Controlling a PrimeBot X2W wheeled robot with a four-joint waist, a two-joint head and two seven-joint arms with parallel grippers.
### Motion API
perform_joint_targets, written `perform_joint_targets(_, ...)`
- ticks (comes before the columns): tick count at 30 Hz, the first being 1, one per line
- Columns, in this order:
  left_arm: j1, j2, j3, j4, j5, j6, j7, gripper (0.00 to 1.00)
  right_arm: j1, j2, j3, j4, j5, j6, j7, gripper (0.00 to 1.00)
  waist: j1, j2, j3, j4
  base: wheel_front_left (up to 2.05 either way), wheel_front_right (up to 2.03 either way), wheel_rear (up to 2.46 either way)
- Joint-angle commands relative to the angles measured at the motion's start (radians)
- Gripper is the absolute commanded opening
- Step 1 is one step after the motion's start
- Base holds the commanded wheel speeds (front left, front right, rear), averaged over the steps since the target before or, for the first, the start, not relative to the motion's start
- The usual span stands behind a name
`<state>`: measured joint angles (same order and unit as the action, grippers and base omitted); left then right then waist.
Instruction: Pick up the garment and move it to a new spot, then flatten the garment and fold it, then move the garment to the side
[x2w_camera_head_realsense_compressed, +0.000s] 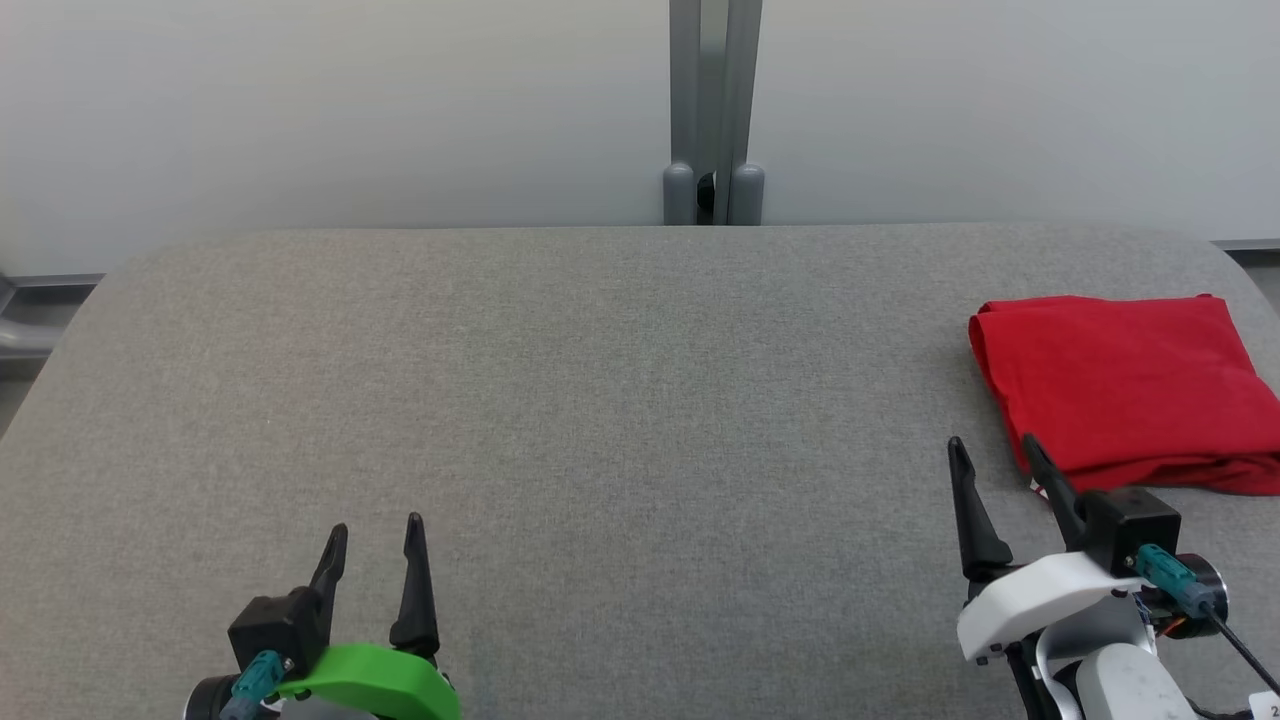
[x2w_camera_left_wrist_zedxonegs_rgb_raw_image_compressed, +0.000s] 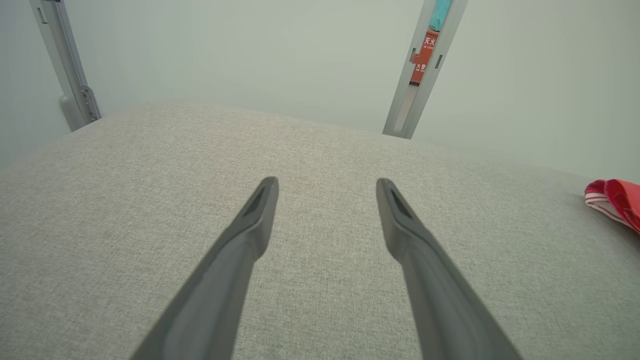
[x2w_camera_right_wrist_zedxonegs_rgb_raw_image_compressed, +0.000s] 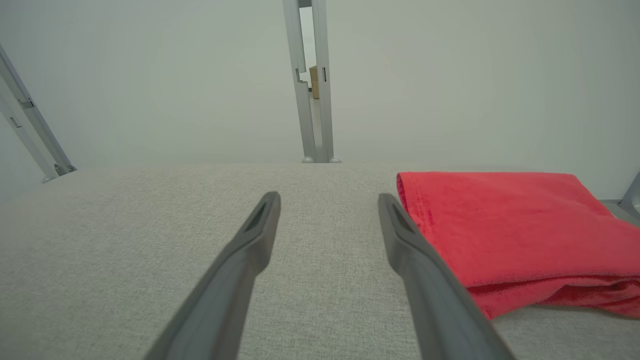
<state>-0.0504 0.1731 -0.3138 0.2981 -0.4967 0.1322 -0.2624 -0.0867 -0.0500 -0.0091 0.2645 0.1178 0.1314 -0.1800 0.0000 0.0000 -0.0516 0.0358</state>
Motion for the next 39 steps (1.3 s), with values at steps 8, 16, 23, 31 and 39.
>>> perform_joint_targets(8,0.02,-0.016,0.007,0.01,0.004,-0.024,-0.003,1.0,0.067,-0.002,0.011,-0.036,0.042,-0.002,-0.017,1.0,0.0,0.0,-0.003,0.0,0.0,0.0,0.0)
perform_joint_targets(16,0.018,-0.019,0.015,0.017,0.004,-0.035,-0.003,1.0,0.079,-0.002,0.018,-0.037,0.056,-0.002,-0.015,1.0,0.0,0.0,0.0,0.0,0.0,0.0,0.0)
perform_joint_targets(23,0.011,-0.019,0.014,0.021,0.01,-0.037,-0.003,1.0,0.076,-0.001,0.013,-0.032,0.056,-0.002,-0.013,1.0,0.0,0.0,0.003,0.003,0.0,0.0,0.0)
perform_joint_targets(31,0.019,-0.032,0.018,0.039,-0.003,-0.038,0.011,0.0,0.079,0.006,0.013,0.0,0.07,0.0,-0.005,0.0,0.0,0.0,0.005,0.003,0.0,0.0,0.0)
perform_joint_targets(39,0.009,-0.042,0.063,0.03,-0.124,-0.063,0.051,0.0,0.066,0.005,-0.001,-0.001,0.226,0.0,0.029,0.0,0.0,0.0,0.008,0.001,0.0,0.0,0.0)
